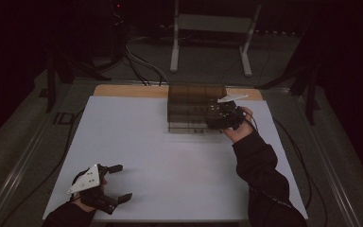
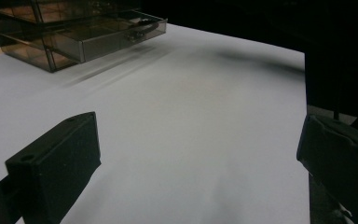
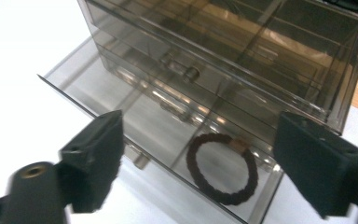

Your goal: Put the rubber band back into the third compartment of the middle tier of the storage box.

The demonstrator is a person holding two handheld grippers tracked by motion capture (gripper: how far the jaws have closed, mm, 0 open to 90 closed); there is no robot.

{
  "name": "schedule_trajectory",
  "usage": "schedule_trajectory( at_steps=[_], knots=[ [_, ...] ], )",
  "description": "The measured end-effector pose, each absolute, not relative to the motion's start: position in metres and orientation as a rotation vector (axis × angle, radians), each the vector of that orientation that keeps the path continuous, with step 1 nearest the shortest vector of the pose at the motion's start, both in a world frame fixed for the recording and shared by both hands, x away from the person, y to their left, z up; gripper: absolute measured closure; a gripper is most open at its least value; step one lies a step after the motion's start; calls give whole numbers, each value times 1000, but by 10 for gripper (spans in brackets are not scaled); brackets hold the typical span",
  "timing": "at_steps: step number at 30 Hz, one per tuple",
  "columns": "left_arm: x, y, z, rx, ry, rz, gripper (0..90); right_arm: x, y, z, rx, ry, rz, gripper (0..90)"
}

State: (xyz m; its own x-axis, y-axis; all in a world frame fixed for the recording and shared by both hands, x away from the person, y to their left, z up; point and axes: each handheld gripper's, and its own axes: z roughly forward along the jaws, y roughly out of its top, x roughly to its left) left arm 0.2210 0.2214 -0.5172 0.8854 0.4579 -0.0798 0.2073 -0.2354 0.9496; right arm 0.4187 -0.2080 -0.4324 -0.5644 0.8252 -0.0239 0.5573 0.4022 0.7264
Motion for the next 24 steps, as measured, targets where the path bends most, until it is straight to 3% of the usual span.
schedule_trajectory(
  at_steps=[4, 6, 24],
  knots=[
    [221, 221, -517, 1817, 500, 254, 2, 416, -206, -429, 1175, 2295, 1011, 92],
    [221, 221, -517, 1818, 498, 255, 2, 414, -205, -427, 1161, 2312, 1043, 15],
    [221, 221, -517, 1821, 498, 251, 2, 395, -198, -412, 1054, 2294, 1161, 0]
  ],
)
